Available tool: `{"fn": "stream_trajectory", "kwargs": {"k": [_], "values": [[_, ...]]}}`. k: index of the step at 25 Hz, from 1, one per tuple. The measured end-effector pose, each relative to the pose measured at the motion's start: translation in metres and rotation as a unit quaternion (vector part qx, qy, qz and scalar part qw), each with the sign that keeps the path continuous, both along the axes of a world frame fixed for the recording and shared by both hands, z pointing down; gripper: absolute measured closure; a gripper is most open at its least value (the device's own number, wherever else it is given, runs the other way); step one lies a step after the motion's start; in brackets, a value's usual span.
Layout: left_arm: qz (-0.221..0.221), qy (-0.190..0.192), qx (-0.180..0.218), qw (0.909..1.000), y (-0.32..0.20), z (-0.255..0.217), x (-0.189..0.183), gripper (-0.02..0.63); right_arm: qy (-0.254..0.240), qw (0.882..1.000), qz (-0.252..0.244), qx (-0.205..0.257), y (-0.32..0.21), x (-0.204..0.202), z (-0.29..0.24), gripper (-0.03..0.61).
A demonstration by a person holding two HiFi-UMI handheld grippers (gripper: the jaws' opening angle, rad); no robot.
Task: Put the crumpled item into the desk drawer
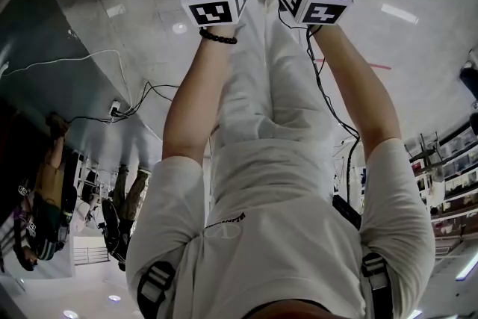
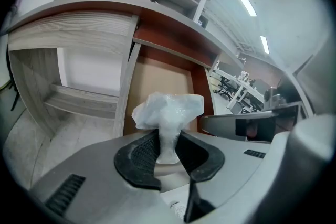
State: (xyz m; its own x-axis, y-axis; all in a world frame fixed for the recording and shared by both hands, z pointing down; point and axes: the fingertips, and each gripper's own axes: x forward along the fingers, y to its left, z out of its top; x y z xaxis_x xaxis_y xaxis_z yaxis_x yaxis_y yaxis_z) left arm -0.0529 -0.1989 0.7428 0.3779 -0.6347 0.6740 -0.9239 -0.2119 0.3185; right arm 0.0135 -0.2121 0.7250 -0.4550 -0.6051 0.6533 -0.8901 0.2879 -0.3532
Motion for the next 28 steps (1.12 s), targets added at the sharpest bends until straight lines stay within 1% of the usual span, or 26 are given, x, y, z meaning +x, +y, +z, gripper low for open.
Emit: {"fn": "stream_trajectory", "kwargs": {"k": [4, 9, 13, 17, 21, 25, 28], "values": [[0.008, -0.009, -0.001, 0.9999, 0.007, 0.006, -0.003, 0.528, 0.002, 1.000, 0.006, -0.006, 0.005, -0.001, 0.008, 0.580], [0.000, -0.015, -0.006, 0.9999, 0.007, 0.001, -0.002, 0.525, 0.002, 1.000, 0.004, -0.007, 0.005, 0.002, 0.004, 0.580], [0.002, -0.020, -0.011, 0.9997, 0.006, 0.003, -0.002, 0.522, 0.001, 1.000, -0.003, -0.008, 0.005, -0.002, 0.004, 0.580], [-0.001, -0.021, -0.010, 0.9997, 0.006, 0.002, -0.002, 0.511, -0.001, 1.000, -0.007, -0.009, 0.008, -0.006, 0.003, 0.580], [-0.001, -0.024, -0.014, 0.9996, 0.005, 0.004, 0.001, 0.505, -0.003, 1.000, -0.002, -0.008, 0.008, 0.000, 0.002, 0.580], [-0.013, -0.024, -0.016, 0.9995, 0.006, 0.005, -0.005, 0.494, -0.003, 1.000, -0.008, -0.011, 0.014, -0.001, 0.004, 0.580], [-0.014, -0.024, -0.016, 0.9995, 0.005, 0.005, -0.002, 0.486, -0.004, 1.000, -0.004, -0.012, 0.014, 0.001, 0.004, 0.580]]}}
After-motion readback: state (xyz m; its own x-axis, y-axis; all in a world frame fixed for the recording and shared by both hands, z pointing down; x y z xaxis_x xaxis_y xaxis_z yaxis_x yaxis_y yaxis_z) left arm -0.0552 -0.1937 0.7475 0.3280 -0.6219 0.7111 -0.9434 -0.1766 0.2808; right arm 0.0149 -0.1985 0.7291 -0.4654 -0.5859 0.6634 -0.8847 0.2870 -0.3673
